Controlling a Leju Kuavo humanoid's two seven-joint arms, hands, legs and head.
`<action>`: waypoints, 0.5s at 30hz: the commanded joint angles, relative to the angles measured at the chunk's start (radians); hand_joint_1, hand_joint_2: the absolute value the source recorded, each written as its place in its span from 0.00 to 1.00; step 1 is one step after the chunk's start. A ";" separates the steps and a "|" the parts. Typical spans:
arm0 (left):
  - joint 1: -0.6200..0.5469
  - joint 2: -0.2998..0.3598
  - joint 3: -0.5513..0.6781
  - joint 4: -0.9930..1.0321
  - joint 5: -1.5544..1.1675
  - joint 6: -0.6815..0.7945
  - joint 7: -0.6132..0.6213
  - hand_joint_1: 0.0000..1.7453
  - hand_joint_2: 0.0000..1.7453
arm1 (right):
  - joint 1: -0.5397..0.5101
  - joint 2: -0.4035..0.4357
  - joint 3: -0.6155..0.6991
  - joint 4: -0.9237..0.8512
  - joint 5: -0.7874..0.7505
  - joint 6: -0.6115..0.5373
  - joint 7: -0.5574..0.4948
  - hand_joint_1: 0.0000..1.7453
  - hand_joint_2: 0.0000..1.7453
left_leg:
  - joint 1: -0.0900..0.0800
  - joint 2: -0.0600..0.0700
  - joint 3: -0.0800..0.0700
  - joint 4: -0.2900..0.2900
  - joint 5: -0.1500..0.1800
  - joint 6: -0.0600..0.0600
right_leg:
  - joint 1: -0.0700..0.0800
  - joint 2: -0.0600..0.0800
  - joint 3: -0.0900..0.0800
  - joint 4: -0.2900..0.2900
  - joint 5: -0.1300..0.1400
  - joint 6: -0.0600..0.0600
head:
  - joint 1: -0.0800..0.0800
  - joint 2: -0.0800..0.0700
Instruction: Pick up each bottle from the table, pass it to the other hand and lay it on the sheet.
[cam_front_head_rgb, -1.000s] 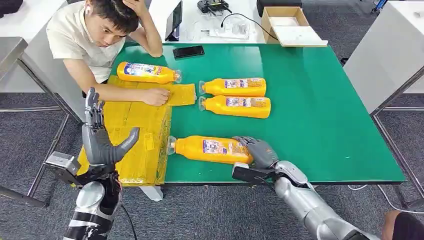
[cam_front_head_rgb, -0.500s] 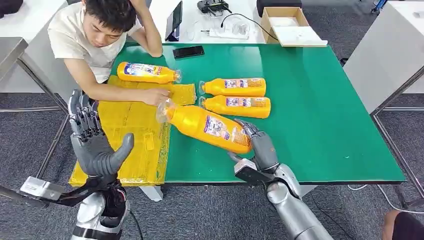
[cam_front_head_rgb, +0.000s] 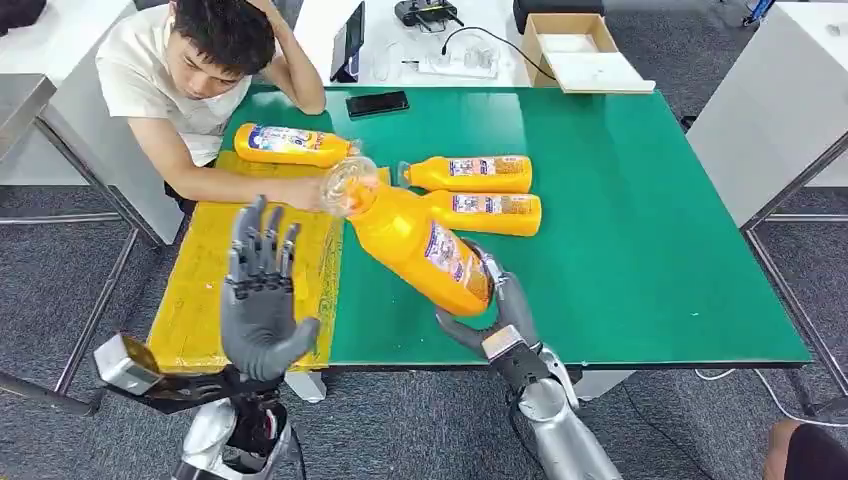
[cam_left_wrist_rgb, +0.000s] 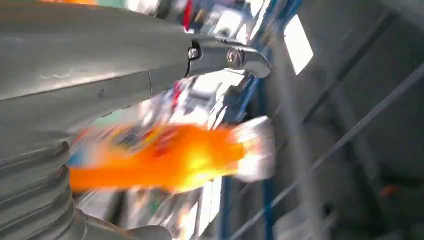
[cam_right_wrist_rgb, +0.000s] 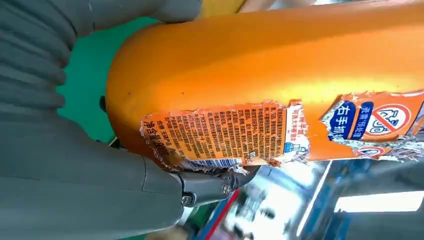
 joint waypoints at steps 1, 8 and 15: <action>-0.120 0.032 -0.071 0.358 -0.013 -0.052 0.012 0.00 1.00 | -0.094 0.083 0.165 0.178 0.006 0.064 -0.017 1.00 1.00 | 0.000 0.004 0.004 -0.002 0.000 -0.001 | 0.001 0.002 0.003 -0.001 0.000 -0.002 | 0.000 0.000; -0.141 0.025 -0.056 0.361 -0.039 -0.061 0.007 0.00 1.00 | -0.122 0.112 0.238 0.271 0.018 0.084 -0.013 1.00 1.00 | 0.001 0.004 0.004 -0.001 0.000 -0.001 | 0.001 0.002 0.003 -0.001 0.000 -0.001 | 0.000 0.000; -0.150 0.024 -0.040 0.354 -0.047 -0.055 0.007 0.00 1.00 | -0.127 0.105 0.282 0.294 0.047 0.091 -0.016 1.00 1.00 | 0.002 0.004 0.006 -0.001 -0.002 -0.003 | 0.002 0.002 0.006 0.000 -0.001 -0.003 | 0.000 0.000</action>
